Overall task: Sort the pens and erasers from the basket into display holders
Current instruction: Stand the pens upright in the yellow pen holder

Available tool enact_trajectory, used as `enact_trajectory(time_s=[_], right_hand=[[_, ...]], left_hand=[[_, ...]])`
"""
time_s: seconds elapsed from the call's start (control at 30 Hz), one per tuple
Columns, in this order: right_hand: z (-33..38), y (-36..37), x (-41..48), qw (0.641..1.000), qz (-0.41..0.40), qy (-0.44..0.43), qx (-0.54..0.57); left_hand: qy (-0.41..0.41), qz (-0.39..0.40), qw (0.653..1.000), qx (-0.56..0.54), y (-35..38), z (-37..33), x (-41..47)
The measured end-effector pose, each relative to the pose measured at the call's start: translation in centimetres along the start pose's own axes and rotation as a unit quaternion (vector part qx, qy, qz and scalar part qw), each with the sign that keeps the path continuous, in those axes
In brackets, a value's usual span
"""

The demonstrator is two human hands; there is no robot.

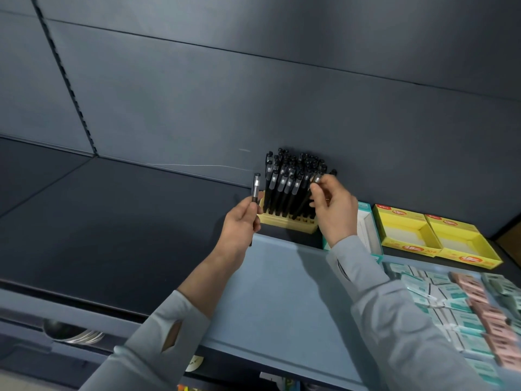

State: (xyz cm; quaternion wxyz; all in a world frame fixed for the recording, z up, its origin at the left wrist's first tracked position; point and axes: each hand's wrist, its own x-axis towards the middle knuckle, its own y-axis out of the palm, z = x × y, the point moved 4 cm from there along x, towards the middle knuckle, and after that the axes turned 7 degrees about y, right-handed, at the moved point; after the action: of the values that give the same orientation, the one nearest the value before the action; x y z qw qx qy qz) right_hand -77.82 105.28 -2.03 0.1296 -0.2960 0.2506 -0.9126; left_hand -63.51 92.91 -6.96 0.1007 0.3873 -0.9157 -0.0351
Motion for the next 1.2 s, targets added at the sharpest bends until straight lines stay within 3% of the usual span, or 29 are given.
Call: enact_trajectory(time_s=[0.33,0.53,0.7,0.8,0.9,1.0,1.2], right_hand=[[-0.9,2.2,0.6,0.997,0.066,0.000,-0.036],[1.8,0.1,-0.4,0.998,-0.020,-0.037,0.050],[2.8,0.5,-0.6,0.989,0.092,-0.010,0.113],[1.7,-0.6,0.2,0.980,0.077,0.040,0.178],[0.3,-2.7,1.3,0.981,0.012,0.062,0.184],[-0.5,-3.6,1.8,0.989,-0.016,0.056,0.136],[-0.3,-2.1,1.1,0.999,-0.008,0.004,0.039]], left_hand=[[-0.003,-0.014,0.999,-0.045,-0.1,0.4,0.1],[0.046,0.038,0.998,0.003,0.8,-0.3,-0.4],[0.102,0.083,0.985,0.112,2.8,-1.0,0.4],[0.210,0.066,0.940,0.261,3.1,-1.9,0.9],[0.338,0.019,0.850,0.403,2.8,-3.6,1.5],[0.390,0.032,0.785,0.479,2.9,-3.8,3.1],[0.391,0.078,0.760,0.514,2.9,-3.1,4.3]])
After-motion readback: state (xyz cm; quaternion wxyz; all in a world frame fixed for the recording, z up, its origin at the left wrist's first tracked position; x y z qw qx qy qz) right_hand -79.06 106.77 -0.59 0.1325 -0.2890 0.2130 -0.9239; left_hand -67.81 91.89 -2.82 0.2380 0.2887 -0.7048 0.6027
